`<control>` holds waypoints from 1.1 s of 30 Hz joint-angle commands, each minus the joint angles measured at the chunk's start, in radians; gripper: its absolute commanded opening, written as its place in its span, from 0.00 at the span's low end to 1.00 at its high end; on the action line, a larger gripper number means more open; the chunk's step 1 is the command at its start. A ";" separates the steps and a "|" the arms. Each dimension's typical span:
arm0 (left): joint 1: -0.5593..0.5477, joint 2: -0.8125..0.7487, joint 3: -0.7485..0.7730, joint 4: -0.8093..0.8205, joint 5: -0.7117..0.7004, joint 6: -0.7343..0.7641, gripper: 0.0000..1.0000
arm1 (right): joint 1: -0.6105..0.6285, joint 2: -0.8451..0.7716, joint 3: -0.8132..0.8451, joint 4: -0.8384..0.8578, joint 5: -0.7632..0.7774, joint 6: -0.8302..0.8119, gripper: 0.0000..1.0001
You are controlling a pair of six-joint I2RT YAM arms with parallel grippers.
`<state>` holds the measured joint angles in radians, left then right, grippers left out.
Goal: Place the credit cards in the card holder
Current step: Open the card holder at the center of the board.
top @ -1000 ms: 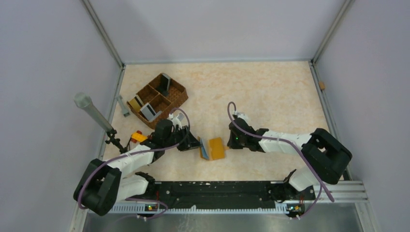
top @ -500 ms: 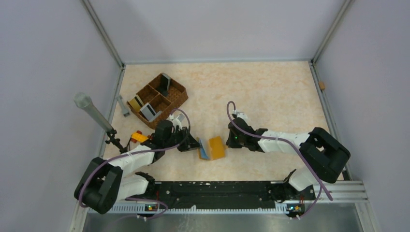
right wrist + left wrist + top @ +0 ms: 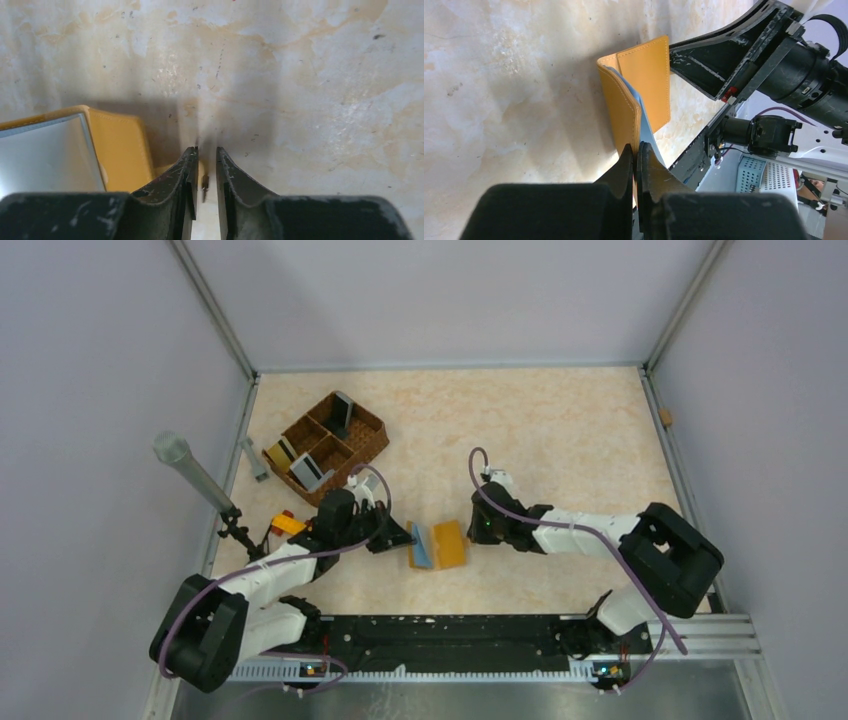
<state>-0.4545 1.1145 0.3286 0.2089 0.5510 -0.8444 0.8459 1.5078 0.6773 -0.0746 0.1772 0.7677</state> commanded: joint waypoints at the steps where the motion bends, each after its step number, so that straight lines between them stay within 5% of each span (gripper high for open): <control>1: -0.004 0.001 -0.013 0.035 -0.005 -0.038 0.00 | -0.035 -0.053 0.005 -0.161 0.071 -0.038 0.31; 4: -0.003 0.010 0.002 0.007 -0.029 -0.055 0.00 | -0.044 -0.168 0.018 -0.197 0.092 -0.077 0.49; 8: -0.003 0.012 0.026 -0.061 -0.071 -0.049 0.00 | -0.025 -0.303 0.043 -0.168 0.034 -0.139 0.52; 14: -0.004 0.014 0.036 -0.082 -0.077 -0.056 0.00 | 0.087 -0.326 0.097 -0.029 -0.083 -0.151 0.33; 22: -0.003 0.017 0.038 -0.085 -0.080 -0.062 0.00 | 0.233 -0.121 0.169 0.205 -0.257 -0.146 0.22; 33: -0.004 0.016 0.041 -0.083 -0.076 -0.062 0.00 | 0.275 0.072 0.234 0.136 -0.196 -0.138 0.16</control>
<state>-0.4545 1.1286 0.3386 0.1112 0.4808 -0.9005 1.1126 1.5505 0.8608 0.0826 -0.0734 0.6369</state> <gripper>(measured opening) 0.021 0.165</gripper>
